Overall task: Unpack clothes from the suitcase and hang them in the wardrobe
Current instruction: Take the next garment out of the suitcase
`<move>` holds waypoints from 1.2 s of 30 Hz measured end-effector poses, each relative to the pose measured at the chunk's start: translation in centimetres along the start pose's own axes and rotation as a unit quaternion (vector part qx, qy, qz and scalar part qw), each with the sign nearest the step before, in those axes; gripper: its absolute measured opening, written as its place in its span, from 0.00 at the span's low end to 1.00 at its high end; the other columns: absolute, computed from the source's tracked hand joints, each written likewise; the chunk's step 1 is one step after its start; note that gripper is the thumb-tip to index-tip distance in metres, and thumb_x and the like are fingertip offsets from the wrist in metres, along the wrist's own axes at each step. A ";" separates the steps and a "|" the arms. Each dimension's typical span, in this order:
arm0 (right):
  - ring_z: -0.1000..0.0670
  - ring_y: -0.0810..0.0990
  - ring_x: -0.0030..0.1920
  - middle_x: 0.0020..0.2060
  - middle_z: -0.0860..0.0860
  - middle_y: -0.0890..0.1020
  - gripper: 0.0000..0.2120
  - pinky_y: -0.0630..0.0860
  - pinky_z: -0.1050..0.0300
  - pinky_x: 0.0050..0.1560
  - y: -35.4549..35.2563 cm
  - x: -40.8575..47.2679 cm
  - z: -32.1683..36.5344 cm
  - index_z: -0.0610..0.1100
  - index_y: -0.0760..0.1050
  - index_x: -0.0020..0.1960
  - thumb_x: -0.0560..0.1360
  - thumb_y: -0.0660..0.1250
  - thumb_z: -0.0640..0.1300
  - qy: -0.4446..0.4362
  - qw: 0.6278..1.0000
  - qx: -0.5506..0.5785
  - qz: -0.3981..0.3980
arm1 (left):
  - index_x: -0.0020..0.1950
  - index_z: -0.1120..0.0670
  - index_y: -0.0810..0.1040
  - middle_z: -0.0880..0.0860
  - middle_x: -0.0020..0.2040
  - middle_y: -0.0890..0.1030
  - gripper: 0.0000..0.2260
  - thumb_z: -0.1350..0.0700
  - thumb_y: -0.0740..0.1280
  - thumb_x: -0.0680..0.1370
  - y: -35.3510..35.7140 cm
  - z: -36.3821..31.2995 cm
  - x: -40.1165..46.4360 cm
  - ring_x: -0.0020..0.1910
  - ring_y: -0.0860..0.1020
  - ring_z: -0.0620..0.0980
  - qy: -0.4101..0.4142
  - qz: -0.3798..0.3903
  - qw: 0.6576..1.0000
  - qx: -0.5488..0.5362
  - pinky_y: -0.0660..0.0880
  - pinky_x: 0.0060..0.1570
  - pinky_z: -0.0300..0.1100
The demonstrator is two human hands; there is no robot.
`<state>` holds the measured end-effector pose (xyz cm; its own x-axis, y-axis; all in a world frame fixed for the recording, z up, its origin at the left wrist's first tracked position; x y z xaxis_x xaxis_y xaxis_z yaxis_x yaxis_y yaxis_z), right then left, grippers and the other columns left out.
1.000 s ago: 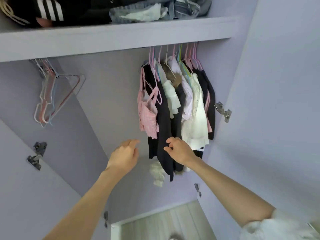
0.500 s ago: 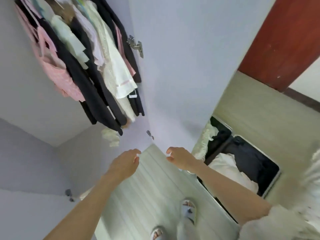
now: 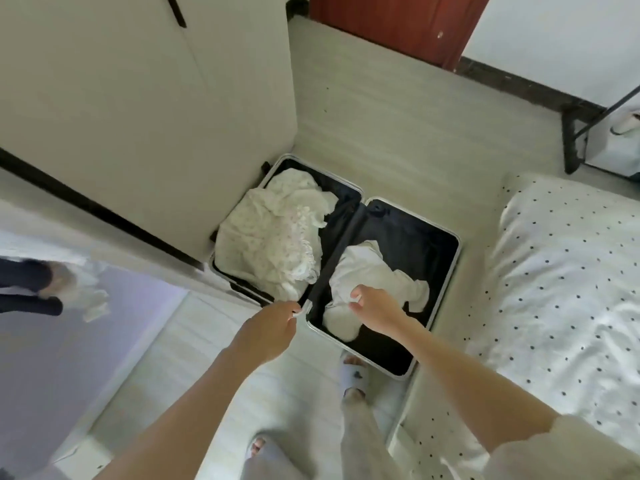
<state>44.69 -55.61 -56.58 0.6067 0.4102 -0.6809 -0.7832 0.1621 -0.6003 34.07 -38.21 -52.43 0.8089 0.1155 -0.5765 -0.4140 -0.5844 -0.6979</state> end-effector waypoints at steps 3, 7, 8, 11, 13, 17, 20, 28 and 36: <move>0.45 0.73 0.64 0.65 0.45 0.75 0.20 0.70 0.53 0.61 -0.3 5.2 -5.7 0.41 0.66 0.69 0.81 0.55 0.48 0.038 0.999 0.014 -0.001 | 0.71 0.51 0.63 0.50 0.67 0.68 0.18 0.56 0.55 0.81 3.3 -1.0 6.7 0.63 0.70 0.48 -0.008 0.014 0.999 -0.044 0.68 0.61 0.42; 0.45 0.73 0.65 0.65 0.45 0.74 0.20 0.70 0.51 0.64 3.2 13.1 -11.1 0.40 0.65 0.69 0.81 0.55 0.49 0.082 0.996 0.029 0.034 | 0.73 0.54 0.61 0.54 0.68 0.66 0.20 0.58 0.57 0.81 8.4 1.7 15.2 0.66 0.67 0.50 -0.029 0.019 0.998 -0.054 0.66 0.61 0.41; 0.45 0.72 0.65 0.65 0.45 0.74 0.20 0.69 0.52 0.64 4.6 15.4 -12.4 0.39 0.65 0.69 0.81 0.55 0.48 0.092 0.994 0.035 0.042 | 0.73 0.54 0.61 0.54 0.68 0.66 0.20 0.58 0.57 0.80 10.2 2.8 17.5 0.67 0.66 0.50 -0.032 0.020 0.998 -0.047 0.66 0.61 0.41; 0.46 0.71 0.66 0.66 0.45 0.73 0.20 0.67 0.53 0.65 8.2 21.3 -15.4 0.39 0.65 0.69 0.81 0.56 0.48 0.100 0.992 0.055 0.045 | 0.73 0.54 0.60 0.53 0.70 0.65 0.21 0.58 0.56 0.80 14.6 5.7 23.5 0.68 0.65 0.51 -0.021 0.012 1.000 -0.017 0.67 0.61 0.41; 0.46 0.71 0.66 0.66 0.45 0.73 0.19 0.66 0.53 0.65 11.5 26.3 -18.0 0.40 0.65 0.69 0.81 0.56 0.47 0.117 0.990 0.071 0.040 | 0.74 0.54 0.58 0.53 0.71 0.63 0.21 0.58 0.56 0.81 18.6 8.1 28.4 0.68 0.65 0.52 -0.020 0.007 1.000 0.010 0.67 0.60 0.43; 0.44 0.68 0.68 0.68 0.43 0.69 0.24 0.66 0.53 0.66 20.4 36.3 -23.3 0.40 0.60 0.72 0.80 0.58 0.49 0.170 0.979 0.105 0.030 | 0.74 0.60 0.59 0.61 0.73 0.62 0.29 0.59 0.66 0.75 29.1 13.8 36.8 0.68 0.68 0.60 0.022 0.015 0.995 0.095 0.73 0.58 0.48; 0.41 0.63 0.70 0.71 0.40 0.61 0.37 0.65 0.50 0.66 24.5 41.1 -25.5 0.39 0.49 0.76 0.77 0.62 0.55 0.226 0.962 0.151 -0.023 | 0.69 0.65 0.66 0.66 0.64 0.73 0.37 0.62 0.76 0.62 34.2 16.7 40.3 0.58 0.77 0.64 0.043 0.005 0.991 0.130 0.80 0.47 0.50; 0.39 0.66 0.68 0.69 0.39 0.63 0.44 0.66 0.48 0.65 28.8 48.6 -26.8 0.37 0.52 0.74 0.69 0.73 0.51 0.368 0.815 0.419 -0.158 | 0.74 0.60 0.55 0.65 0.64 0.72 0.41 0.63 0.72 0.66 37.7 18.7 44.0 0.49 0.78 0.63 0.033 -0.041 0.991 0.122 0.79 0.43 0.51; 0.41 0.75 0.57 0.54 0.44 0.76 0.24 0.73 0.50 0.58 23.2 42.3 -25.2 0.37 0.69 0.65 0.71 0.69 0.41 0.336 0.806 0.475 -0.110 | 0.77 0.54 0.47 0.55 0.75 0.57 0.28 0.58 0.56 0.80 32.9 16.3 40.6 0.68 0.66 0.54 -0.022 0.057 0.998 0.011 0.69 0.63 0.46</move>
<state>55.60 -57.17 -109.86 0.4315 -0.2484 -0.8672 -0.2033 0.9099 -0.3617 46.50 -39.67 -105.66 0.7379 0.0844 -0.6696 -0.5113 -0.5776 -0.6363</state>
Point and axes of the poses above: each hand's wrist, its own x-axis towards the middle knuckle, its own y-axis out of the palm, z = x × y, the point moved 2 cm from there along x, towards the middle knuckle
